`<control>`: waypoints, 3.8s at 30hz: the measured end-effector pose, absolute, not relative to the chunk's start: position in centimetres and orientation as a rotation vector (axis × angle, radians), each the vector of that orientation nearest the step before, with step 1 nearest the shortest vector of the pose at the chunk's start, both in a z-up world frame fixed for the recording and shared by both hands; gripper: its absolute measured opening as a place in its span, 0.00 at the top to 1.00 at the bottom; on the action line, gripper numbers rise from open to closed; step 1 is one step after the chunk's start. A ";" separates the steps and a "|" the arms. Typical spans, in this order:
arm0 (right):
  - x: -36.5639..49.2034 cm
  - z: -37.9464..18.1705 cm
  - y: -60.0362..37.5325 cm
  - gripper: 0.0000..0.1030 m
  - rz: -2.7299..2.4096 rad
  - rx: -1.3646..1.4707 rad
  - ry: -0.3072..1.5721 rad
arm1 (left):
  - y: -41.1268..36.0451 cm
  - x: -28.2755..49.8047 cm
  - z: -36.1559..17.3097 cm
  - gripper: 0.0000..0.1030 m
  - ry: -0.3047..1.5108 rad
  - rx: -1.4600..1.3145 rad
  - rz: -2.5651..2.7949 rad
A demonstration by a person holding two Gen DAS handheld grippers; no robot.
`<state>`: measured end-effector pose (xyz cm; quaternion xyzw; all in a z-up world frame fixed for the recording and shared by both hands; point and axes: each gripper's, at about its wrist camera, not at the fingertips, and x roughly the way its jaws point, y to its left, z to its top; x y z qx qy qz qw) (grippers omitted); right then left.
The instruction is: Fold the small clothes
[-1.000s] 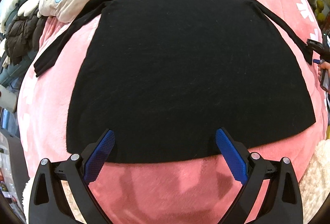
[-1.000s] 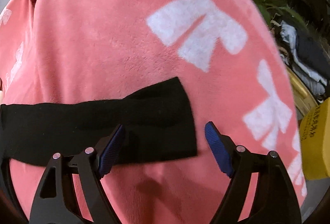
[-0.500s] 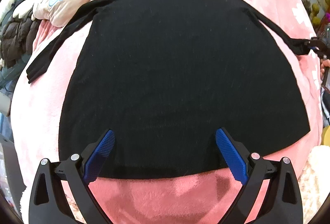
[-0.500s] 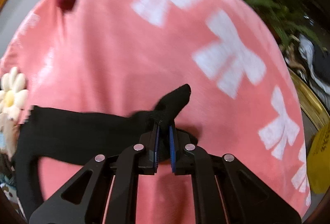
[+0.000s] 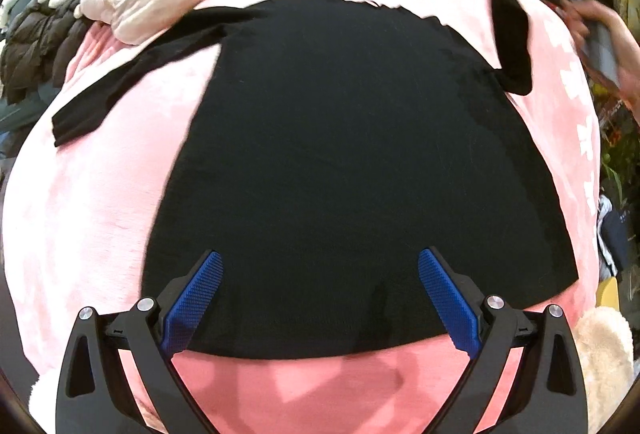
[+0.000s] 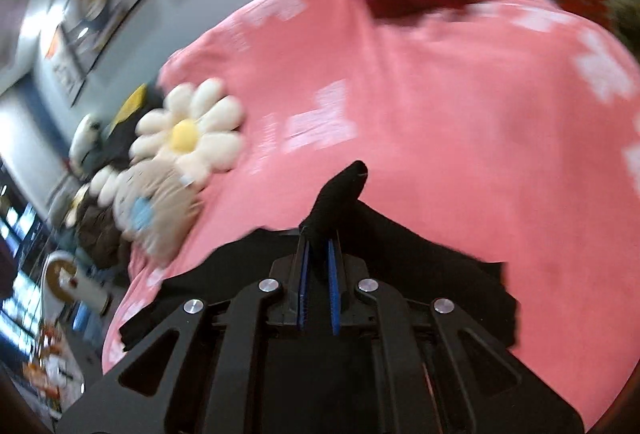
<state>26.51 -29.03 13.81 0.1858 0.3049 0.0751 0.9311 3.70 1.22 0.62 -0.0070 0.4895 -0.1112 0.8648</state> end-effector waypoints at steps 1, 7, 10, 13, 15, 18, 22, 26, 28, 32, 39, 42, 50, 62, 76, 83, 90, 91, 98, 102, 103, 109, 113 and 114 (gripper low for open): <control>27.2 13.6 -27.3 0.93 0.170 0.366 0.638 | 1.6 3.7 0.6 0.06 1.023 -0.025 -0.232; 32.0 9.2 -17.7 0.93 0.256 0.270 0.772 | 3.8 4.3 0.3 0.06 1.005 -0.106 -0.205; 33.1 6.4 -13.9 0.93 0.276 0.227 0.832 | 4.4 4.7 0.2 0.06 0.994 -0.117 -0.190; 33.8 3.6 -11.1 0.93 0.282 0.193 0.890 | 4.9 5.0 0.1 0.06 0.996 -0.132 -0.191; 34.2 1.4 -9.5 0.90 0.326 0.186 0.949 | 5.4 5.2 0.1 0.06 0.994 -0.154 -0.193; 33.7 -0.1 -8.0 0.89 0.349 0.110 0.998 | 6.3 5.6 0.2 0.06 0.987 -0.194 -0.190; 29.1 3.3 -11.1 0.70 0.323 0.125 0.871 | 7.1 7.1 0.8 0.06 0.976 -0.221 -0.188; 23.1 5.1 -18.8 0.38 0.103 0.107 0.742 | 7.3 11.8 4.0 0.06 0.916 -0.291 -0.232; 21.1 4.5 -22.5 0.38 -0.009 0.090 0.751 | 6.0 16.5 6.1 0.06 0.895 -0.292 -0.239; 19.6 2.4 -29.1 0.38 -0.103 0.158 0.805 | 3.0 24.7 7.0 0.06 0.938 -0.337 -0.272; 22.8 -1.1 -32.7 0.38 -0.112 0.218 0.848 | -0.9 33.9 0.0 0.06 1.257 -0.511 -0.172; 24.1 -1.7 -33.3 0.45 -0.078 0.268 0.848 | -0.7 34.5 -0.8 0.08 1.235 -0.598 -0.120; 22.5 2.2 -35.4 0.91 -0.110 0.176 0.697 | 1.5 37.1 5.1 0.96 1.009 -0.674 -0.262; 22.2 3.5 -36.5 0.57 -0.023 0.220 0.754 | 2.6 35.6 0.3 0.46 1.157 -0.630 -0.199; 33.7 1.0 -37.1 0.92 -0.050 0.291 0.853 | 1.9 38.0 2.1 0.97 1.128 -0.535 -0.190; 34.3 -1.3 -36.7 0.82 -0.120 0.155 0.923 | 2.6 39.3 -0.9 0.94 1.210 -0.471 -0.132; 26.9 3.9 -31.8 0.63 0.057 0.136 0.762 | 3.6 36.1 0.6 0.37 1.117 -0.560 -0.178; 26.4 3.4 -30.4 0.63 0.094 0.119 0.784 | 3.2 36.1 0.6 0.36 1.132 -0.544 -0.188; 24.7 0.4 -24.9 0.64 0.142 -0.035 0.858 | 2.5 36.2 -1.1 0.32 1.182 -0.560 -0.177; 25.2 -0.4 -25.7 0.63 0.115 -0.003 0.877 | 3.0 37.3 -0.9 0.86 1.183 -0.659 -0.250; 25.3 -0.7 -26.1 0.62 0.109 0.009 0.885 | 3.2 37.5 -0.9 0.97 1.192 -0.663 -0.265; 24.8 -0.9 -27.9 0.54 0.097 0.058 0.880 | 4.2 36.6 1.7 0.99 1.153 -0.675 -0.317; 24.7 -1.9 -28.7 0.51 0.089 0.055 0.899 | 5.4 35.4 1.3 0.98 1.199 -0.624 -0.271; 24.6 -1.9 -28.8 0.51 0.092 0.058 0.895 | 5.2 35.7 -0.2 0.98 1.259 -0.601 -0.245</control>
